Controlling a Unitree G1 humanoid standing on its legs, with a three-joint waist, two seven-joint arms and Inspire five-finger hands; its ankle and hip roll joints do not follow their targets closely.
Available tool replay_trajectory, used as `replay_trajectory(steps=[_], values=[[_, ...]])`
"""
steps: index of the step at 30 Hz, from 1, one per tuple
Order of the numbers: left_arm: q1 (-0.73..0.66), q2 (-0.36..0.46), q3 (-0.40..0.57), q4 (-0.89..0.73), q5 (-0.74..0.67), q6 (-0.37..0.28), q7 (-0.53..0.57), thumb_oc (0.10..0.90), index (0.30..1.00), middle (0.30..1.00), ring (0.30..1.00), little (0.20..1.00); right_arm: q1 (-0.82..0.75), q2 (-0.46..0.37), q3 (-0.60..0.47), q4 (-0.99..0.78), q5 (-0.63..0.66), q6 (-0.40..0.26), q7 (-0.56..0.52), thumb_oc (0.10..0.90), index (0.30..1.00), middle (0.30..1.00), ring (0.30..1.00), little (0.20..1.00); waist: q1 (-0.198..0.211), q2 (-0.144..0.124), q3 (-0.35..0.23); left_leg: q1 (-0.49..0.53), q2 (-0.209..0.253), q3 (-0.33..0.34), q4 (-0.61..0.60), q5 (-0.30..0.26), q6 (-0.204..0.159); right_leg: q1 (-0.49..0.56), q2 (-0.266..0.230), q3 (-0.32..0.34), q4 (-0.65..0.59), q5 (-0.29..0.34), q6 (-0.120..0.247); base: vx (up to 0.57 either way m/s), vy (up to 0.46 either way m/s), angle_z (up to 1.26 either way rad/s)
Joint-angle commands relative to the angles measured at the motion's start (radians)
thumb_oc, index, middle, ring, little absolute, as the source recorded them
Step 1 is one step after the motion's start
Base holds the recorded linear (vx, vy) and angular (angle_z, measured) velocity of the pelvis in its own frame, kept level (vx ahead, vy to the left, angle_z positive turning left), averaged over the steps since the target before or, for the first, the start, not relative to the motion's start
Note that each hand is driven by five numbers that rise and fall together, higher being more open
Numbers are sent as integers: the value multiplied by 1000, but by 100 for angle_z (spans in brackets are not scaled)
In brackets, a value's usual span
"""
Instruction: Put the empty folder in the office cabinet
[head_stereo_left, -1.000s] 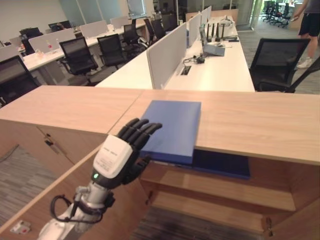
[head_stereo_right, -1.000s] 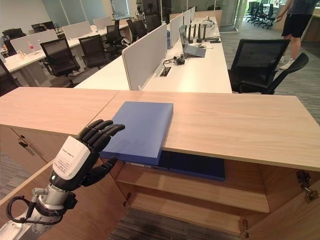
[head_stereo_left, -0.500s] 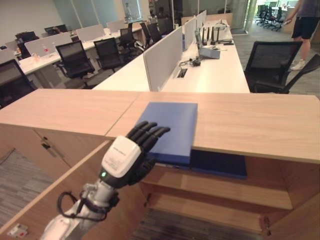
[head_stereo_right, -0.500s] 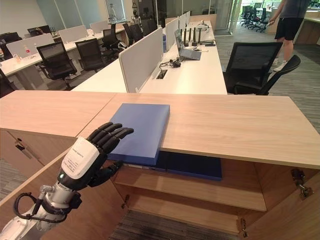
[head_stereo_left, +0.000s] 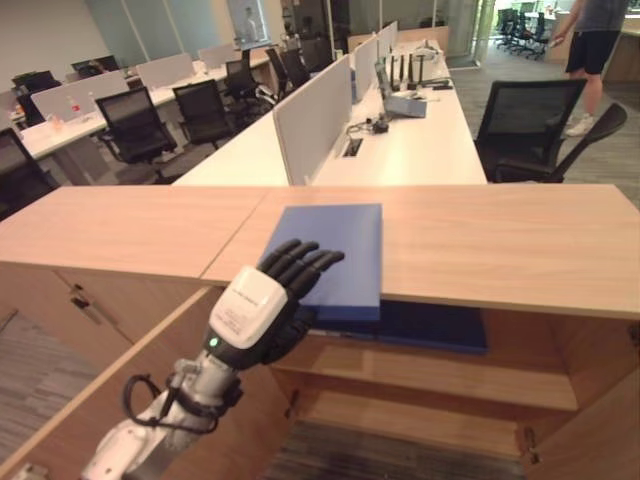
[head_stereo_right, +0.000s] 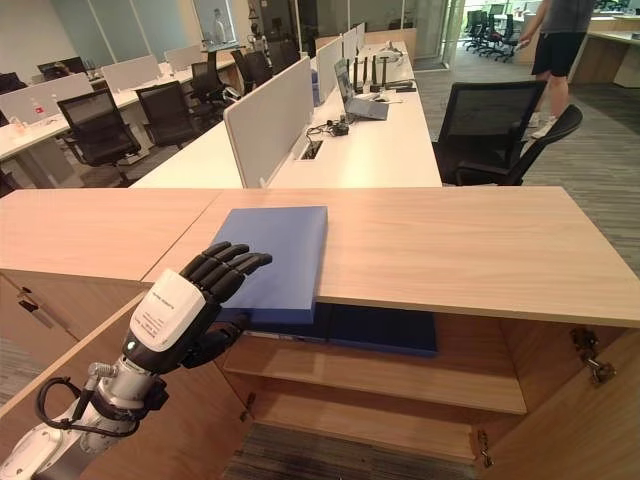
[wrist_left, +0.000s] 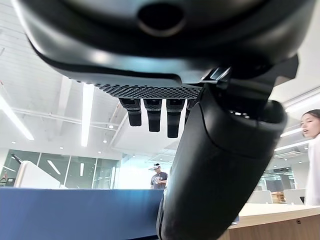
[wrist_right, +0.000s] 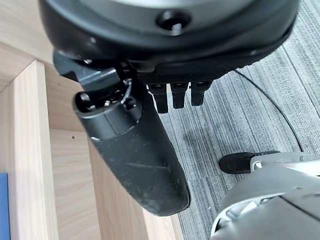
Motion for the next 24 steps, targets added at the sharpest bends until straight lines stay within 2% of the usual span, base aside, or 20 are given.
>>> replay_trajectory(steps=[1, 24], values=[[-128, 29, 25, -30, -48, 9, 33, 800, 900, 900, 900, 900, -83, 11, -32, 7, 29, -56, -7, 800, 900, 900, 900, 900, -5, -39, 5, -3, 61, 58, 9, 65, -73, 15, -39, 70, 70, -129, 41, 0, 0, 0], [-142, 18, -30, 45, -19, 27, -1, 800, 900, 900, 900, 900, -89, 15, -32, 18, 36, -55, 1, 800, 900, 900, 900, 900, -12, -46, 5, 2, 62, 69, 8, 58, -71, 27, -40, 74, 58, -126, 42, 1, 0, 0]])
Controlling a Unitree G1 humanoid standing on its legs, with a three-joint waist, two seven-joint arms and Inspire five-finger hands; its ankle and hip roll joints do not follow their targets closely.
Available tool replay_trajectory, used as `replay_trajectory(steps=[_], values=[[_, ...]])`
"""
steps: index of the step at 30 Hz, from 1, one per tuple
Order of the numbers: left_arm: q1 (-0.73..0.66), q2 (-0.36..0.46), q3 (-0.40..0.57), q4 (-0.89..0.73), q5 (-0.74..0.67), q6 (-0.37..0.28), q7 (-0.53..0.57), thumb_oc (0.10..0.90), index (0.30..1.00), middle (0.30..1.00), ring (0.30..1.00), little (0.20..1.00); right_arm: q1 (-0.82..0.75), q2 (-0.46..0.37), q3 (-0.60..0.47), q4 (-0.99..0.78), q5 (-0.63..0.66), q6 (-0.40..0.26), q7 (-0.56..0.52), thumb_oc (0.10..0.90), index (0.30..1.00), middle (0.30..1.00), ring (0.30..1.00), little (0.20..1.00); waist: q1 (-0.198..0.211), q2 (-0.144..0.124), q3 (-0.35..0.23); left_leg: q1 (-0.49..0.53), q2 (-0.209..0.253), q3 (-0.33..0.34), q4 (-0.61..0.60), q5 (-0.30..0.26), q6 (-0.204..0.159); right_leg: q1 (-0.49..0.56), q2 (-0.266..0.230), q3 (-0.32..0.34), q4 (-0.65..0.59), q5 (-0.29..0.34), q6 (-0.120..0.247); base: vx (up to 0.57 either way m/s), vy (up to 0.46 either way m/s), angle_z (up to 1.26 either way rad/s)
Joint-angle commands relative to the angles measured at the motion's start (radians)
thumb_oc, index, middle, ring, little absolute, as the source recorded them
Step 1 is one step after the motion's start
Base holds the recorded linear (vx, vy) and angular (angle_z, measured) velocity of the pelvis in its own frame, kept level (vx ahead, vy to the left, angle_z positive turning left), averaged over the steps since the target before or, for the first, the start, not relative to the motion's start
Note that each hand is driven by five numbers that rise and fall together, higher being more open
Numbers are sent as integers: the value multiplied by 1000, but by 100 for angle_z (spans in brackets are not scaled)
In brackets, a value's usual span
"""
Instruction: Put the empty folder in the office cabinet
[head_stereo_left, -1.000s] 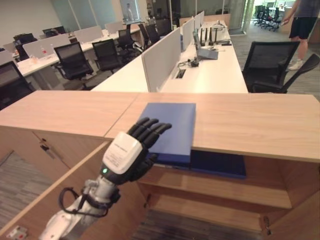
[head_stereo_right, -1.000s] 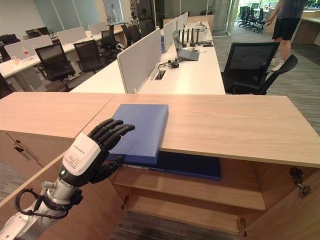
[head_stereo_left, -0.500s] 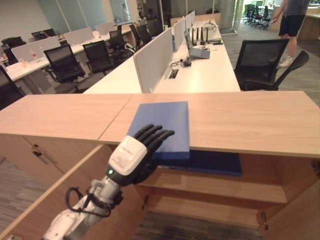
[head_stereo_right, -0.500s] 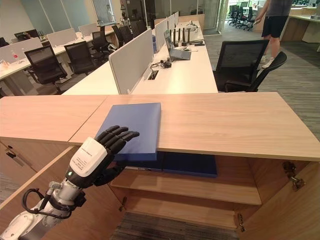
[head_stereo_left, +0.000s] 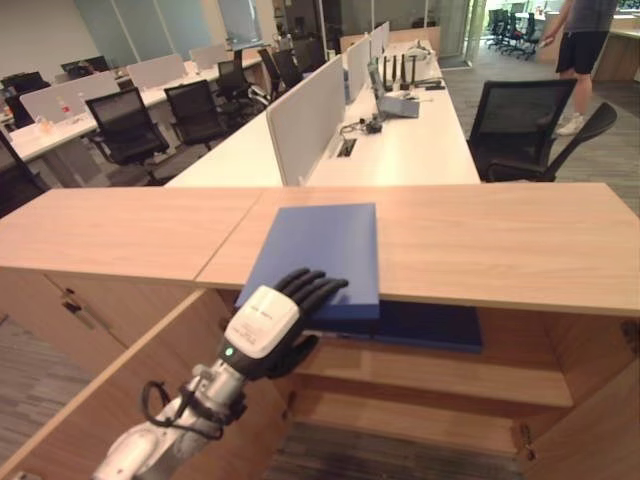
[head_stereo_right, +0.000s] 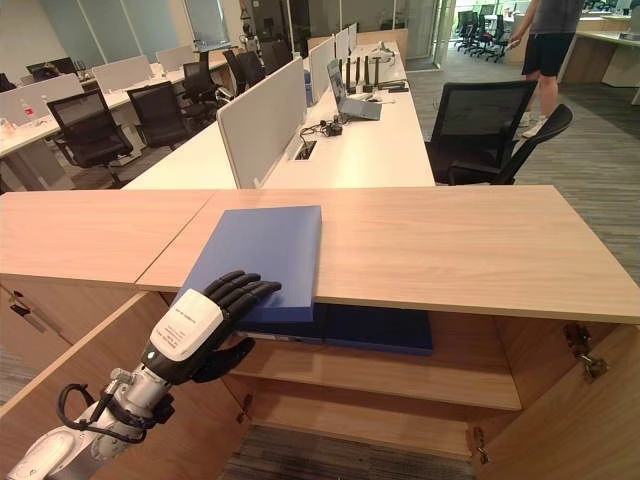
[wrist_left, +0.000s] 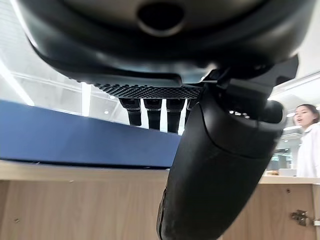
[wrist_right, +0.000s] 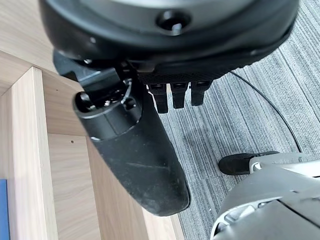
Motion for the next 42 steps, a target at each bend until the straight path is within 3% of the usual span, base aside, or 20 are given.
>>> replay_trajectory(steps=[1, 26, 27, 28, 42], values=[[-141, 21, 60, -61, -16, 17, 55, 800, 900, 900, 900, 900, -88, 14, -31, 18, 30, -55, 0, 800, 900, 900, 900, 900, -12, -41, 7, 1, 62, 60, 8, 60, -71, 29, -41, 67, 62, -129, 45, 0, 0, 0], [-292, 8, 82, 14, 33, 105, 118, 800, 900, 900, 900, 900, -101, 17, -15, 6, 61, -56, 12, 800, 900, 900, 900, 900, -21, -63, -5, 5, 64, 72, 8, 58, -75, 31, -39, 72, 63, -128, 45, 0, 0, 0], [-293, 8, 77, 20, 35, 106, 114, 778, 867, 867, 867, 867, -101, 19, -15, 4, 66, -56, 16, 800, 900, 900, 900, 900, -21, -63, -6, 5, 64, 73, 8, 58, -75, 31, -39, 72, 64, -128, 46, 0, 0, 0], [-295, 8, 74, 29, 33, 109, 107, 400, 300, 300, 300, 300, -100, 20, -13, 3, 69, -57, 17, 800, 900, 900, 900, 900, -21, -64, -6, 4, 63, 73, 8, 57, -75, 30, -39, 72, 64, -128, 45, 0, 0, 0], [-262, -29, 106, 19, -10, 104, 89, 400, 300, 300, 300, 300, -100, 21, -21, 0, 68, -55, 18, 800, 900, 900, 900, 900, -17, -73, -8, 4, 59, 76, 7, 55, -74, 29, -43, 71, 62, -125, 47, 0, 0, 0]])
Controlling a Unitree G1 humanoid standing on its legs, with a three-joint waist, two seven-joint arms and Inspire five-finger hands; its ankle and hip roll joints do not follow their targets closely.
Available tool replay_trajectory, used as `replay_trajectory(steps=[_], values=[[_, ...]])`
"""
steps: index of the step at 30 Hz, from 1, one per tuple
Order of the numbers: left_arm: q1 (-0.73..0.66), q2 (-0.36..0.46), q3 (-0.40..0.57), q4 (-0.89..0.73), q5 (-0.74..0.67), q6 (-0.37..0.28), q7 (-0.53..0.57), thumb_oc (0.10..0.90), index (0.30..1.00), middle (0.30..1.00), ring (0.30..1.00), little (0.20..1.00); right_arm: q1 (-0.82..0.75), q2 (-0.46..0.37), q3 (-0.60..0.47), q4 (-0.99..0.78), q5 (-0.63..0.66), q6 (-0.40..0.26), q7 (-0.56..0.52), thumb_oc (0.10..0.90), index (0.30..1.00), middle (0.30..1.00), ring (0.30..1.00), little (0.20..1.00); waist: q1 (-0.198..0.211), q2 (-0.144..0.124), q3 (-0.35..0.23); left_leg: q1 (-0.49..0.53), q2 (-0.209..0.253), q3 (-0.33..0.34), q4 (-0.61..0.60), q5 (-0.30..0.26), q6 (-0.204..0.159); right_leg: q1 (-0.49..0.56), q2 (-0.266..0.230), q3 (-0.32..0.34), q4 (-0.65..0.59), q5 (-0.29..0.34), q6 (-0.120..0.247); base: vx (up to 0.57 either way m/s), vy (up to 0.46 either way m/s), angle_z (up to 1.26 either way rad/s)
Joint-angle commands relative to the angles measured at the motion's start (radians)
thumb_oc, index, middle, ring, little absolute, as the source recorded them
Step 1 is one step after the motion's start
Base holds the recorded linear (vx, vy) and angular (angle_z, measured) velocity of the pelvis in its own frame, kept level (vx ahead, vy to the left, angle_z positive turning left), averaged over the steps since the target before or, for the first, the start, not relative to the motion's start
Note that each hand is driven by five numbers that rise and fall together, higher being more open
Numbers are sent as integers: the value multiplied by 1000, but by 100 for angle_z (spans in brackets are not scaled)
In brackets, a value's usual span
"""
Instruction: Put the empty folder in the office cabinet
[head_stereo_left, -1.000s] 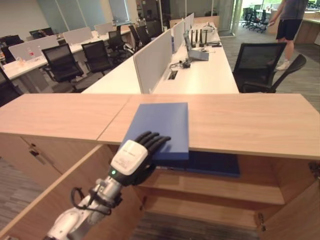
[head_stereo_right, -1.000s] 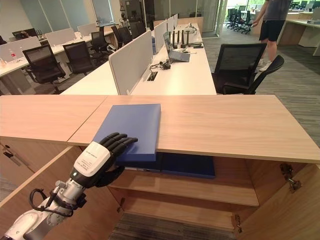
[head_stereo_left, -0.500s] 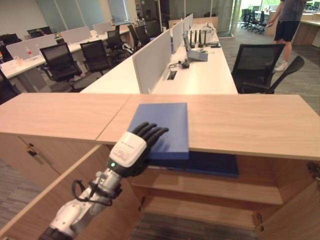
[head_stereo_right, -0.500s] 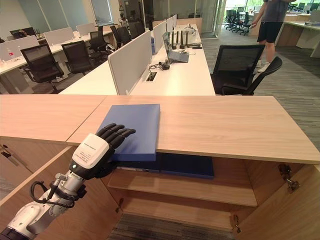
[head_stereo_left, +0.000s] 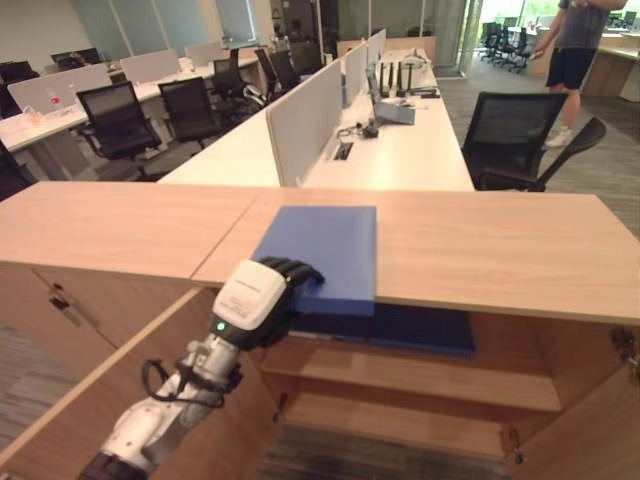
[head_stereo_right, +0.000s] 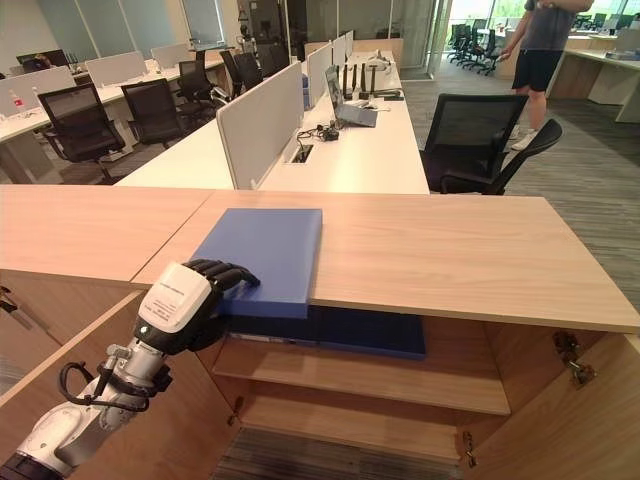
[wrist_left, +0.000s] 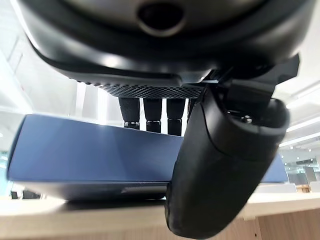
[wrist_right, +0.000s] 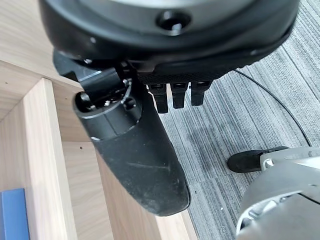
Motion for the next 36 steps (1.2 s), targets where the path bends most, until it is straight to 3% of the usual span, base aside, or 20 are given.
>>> replay_trajectory(steps=[1, 9, 18, 21, 27, 31, 36], values=[[-126, -13, 84, -49, -53, 10, 15, 400, 300, 300, 300, 300, -98, 12, -21, 5, 17, -53, -6, 800, 900, 900, 900, 900, -14, -30, 9, 3, 60, 67, 7, 58, -74, 32, -45, 66, 65, -125, 48, 0, 0, 0], [-121, -8, 140, -108, -58, 17, 28, 400, 300, 300, 300, 300, -105, 21, -13, 7, 12, -49, -4, 800, 900, 900, 900, 900, 0, -37, 8, -2, 55, 67, 6, 58, -75, 33, -47, 65, 52, -117, 51, 0, 0, 0], [-139, -37, 390, -271, -195, 17, 107, 400, 300, 300, 300, 300, -112, 37, -7, 31, 6, -44, 5, 800, 900, 900, 900, 900, 35, -49, 4, -30, 32, 58, 2, 62, -75, 29, -63, 42, 27, -93, 63, -12, 8, 0], [-151, -73, 487, -318, -362, -30, 143, 400, 300, 300, 300, 300, -112, 47, 5, 35, 0, -41, 16, 800, 900, 900, 900, 900, 54, -54, 0, -48, 20, 49, -1, 65, -73, 23, -73, 34, 13, -77, 69, -35, 26, 10], [-140, -133, 567, -355, -688, -161, 116, 400, 300, 300, 300, 300, -120, 55, 25, 32, -8, -32, 30, 800, 900, 900, 900, 900, 84, -58, -9, -65, 0, 38, -1, 65, -67, 24, -84, 17, -13, -56, 78, -16, 14, 5], [-124, -190, 582, -372, -1050, -257, -68, 400, 300, 300, 300, 300, -130, 46, 39, 23, -32, -19, 40, 800, 900, 900, 900, 900, 102, -60, -10, -77, -15, 22, -1, 65, -62, 28, -94, 4, -20, -49, 82, -20, 29, 10], [-94, -227, 581, -329, -1502, -250, -367, 400, 300, 300, 300, 300, -137, 35, 31, 15, -39, 3, 61, 800, 900, 900, 900, 900, 125, -57, -12, -85, -33, -2, -1, 61, -54, 37, -106, -17, -21, -49, 84, -5, 28, 17]])
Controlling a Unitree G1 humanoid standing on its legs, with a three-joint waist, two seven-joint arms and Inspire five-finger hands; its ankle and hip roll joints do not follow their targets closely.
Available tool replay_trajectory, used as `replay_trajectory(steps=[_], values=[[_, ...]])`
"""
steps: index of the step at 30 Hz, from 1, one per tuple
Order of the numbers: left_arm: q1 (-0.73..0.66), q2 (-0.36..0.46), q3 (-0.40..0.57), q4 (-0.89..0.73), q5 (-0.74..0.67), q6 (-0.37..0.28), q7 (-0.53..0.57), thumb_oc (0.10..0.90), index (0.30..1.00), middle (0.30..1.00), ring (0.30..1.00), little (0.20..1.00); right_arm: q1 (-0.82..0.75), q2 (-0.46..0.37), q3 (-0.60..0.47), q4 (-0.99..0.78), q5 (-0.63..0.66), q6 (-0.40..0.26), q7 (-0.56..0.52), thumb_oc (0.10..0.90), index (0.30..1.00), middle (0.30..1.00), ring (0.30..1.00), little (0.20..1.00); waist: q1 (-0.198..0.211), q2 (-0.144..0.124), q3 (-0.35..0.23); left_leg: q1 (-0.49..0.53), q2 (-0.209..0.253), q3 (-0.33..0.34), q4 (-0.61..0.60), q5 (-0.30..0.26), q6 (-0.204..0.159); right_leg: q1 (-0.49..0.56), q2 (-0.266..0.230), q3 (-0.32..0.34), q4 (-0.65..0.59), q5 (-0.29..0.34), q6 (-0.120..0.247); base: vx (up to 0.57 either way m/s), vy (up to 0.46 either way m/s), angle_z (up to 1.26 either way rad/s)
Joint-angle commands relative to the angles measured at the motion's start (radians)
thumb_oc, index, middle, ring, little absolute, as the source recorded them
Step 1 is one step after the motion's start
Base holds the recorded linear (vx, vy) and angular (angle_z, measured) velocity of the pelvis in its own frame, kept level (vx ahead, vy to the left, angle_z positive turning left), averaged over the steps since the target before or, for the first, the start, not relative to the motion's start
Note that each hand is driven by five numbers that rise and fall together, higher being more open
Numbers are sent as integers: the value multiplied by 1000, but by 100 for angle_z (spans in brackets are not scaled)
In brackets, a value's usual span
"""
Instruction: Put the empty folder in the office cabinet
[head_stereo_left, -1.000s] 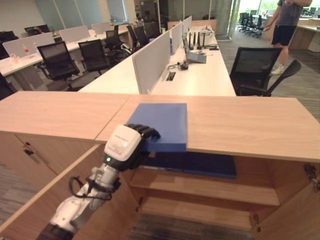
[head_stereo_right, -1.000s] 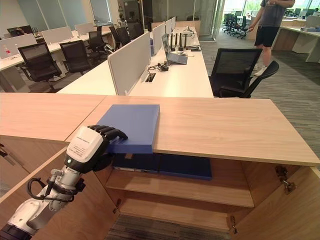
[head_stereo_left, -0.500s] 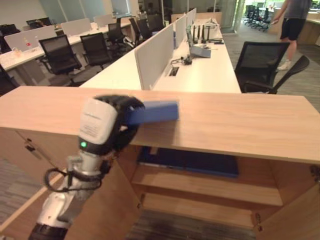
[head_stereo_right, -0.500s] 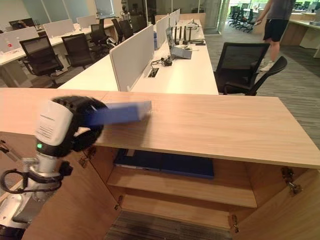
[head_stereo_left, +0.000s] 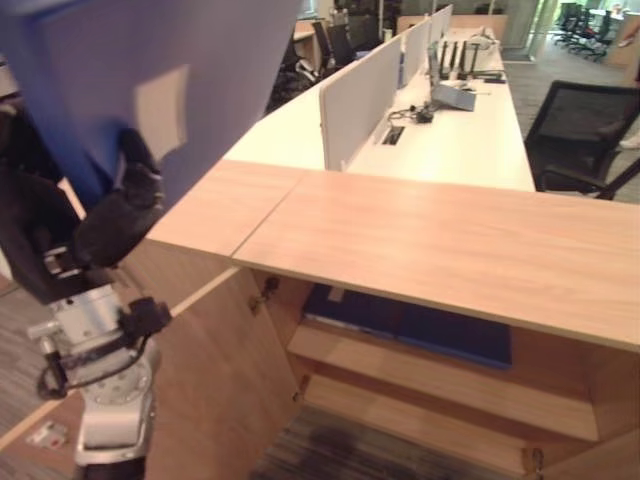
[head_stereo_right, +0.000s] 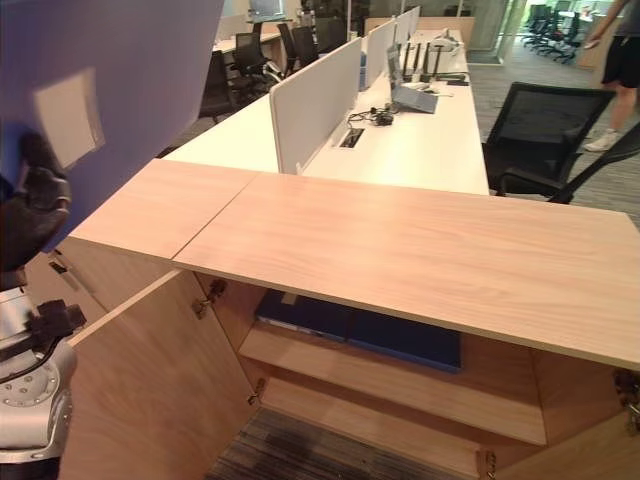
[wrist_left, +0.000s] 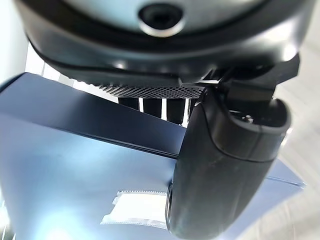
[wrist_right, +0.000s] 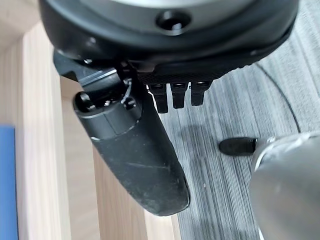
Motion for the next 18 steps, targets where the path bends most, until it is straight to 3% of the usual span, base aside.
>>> replay_trajectory(steps=[1, 3, 7, 10, 14, 18], values=[[-76, 56, 64, -56, -315, -65, -225, 400, 300, 300, 300, 300, -88, 9, 20, -18, -21, -12, 21, 800, 900, 900, 900, 900, -3, -53, -8, -18, 8, 51, -2, 45, -58, 39, -78, 41, 47, -86, 68, 5, 27, 16], [-55, 58, 80, -34, -477, -33, -371, 400, 300, 300, 300, 300, -88, 5, 17, -20, -26, -6, 38, 800, 900, 900, 900, 900, 1, -52, -9, -19, 2, 41, -2, 43, -56, 44, -82, 31, 48, -88, 69, 5, 33, 22], [-2, 100, 95, 2, -653, 39, -538, 400, 300, 300, 300, 300, -85, 1, 9, -21, -26, -5, 72, 800, 900, 900, 900, 900, 13, -52, -11, -22, -9, 25, -2, 39, -52, 50, -88, 17, 49, -89, 70, 5, 38, 13], [29, 131, 99, 7, -706, 80, -607, 400, 300, 300, 300, 300, -83, 2, 5, -17, -30, -5, 86, 800, 900, 900, 900, 900, 18, -52, -13, -24, -14, 21, -2, 37, -50, 55, -92, 10, 47, -88, 72, 9, 33, 9], [101, 241, 127, 16, -808, 189, -741, 400, 300, 300, 300, 300, -75, -2, 7, -8, -60, 1, 121, 800, 900, 900, 900, 900, 35, -52, -18, -31, -25, 16, -2, 32, -44, 56, -103, 0, 39, -79, 81, 2, 26, 5], [95, 309, 123, 19, -843, 235, -784, 400, 300, 300, 300, 300, -76, -3, 20, -1, -77, 7, 135, 800, 900, 900, 900, 900, 36, -55, -19, -31, -30, 16, -2, 30, -39, 56, -108, -1, 40, -76, 85, -5, 11, 2]])
